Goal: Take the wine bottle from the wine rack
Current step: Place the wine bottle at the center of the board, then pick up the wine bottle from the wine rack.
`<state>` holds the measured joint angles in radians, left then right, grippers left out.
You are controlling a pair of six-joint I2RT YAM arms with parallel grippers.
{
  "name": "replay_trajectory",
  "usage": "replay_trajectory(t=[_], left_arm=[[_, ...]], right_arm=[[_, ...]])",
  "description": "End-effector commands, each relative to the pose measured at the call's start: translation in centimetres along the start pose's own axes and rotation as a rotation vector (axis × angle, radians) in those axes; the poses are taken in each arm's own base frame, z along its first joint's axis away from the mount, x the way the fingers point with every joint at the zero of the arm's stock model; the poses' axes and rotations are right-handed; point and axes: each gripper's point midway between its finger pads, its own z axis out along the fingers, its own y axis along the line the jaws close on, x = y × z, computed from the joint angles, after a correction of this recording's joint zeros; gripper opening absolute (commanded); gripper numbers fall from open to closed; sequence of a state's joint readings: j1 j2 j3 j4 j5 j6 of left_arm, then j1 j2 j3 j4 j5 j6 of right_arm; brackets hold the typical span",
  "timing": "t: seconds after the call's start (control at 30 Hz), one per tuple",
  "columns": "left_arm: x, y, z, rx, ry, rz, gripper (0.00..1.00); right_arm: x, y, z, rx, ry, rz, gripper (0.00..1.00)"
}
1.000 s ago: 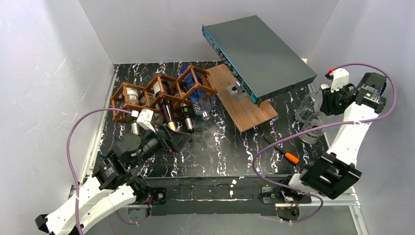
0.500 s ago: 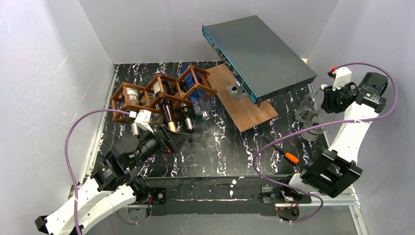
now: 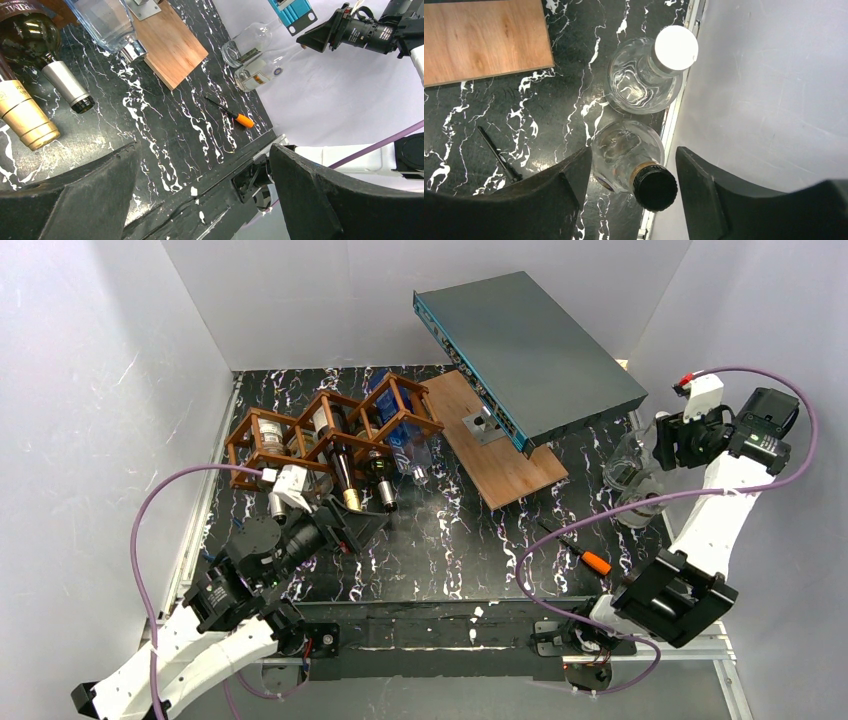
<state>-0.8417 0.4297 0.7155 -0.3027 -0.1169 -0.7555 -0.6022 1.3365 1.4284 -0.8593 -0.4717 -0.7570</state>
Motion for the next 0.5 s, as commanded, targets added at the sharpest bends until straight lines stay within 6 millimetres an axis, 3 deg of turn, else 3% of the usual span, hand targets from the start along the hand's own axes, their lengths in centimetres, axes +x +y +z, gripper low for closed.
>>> replay_trajectory(t=[0.0, 0.47], left_arm=[[-0.6, -0.1, -0.6, 0.003, -0.027, 0.004, 0.98], [-0.5, 0.2, -1.0, -0.006, -0.026, 0.018, 0.98]], right_arm=[[-2.6, 0.7, -2.0, 0.003, -0.092, -0.050, 0.73], [-5.2, 4.9, -5.0, -0.141, -0.188, -0.045, 0.89]])
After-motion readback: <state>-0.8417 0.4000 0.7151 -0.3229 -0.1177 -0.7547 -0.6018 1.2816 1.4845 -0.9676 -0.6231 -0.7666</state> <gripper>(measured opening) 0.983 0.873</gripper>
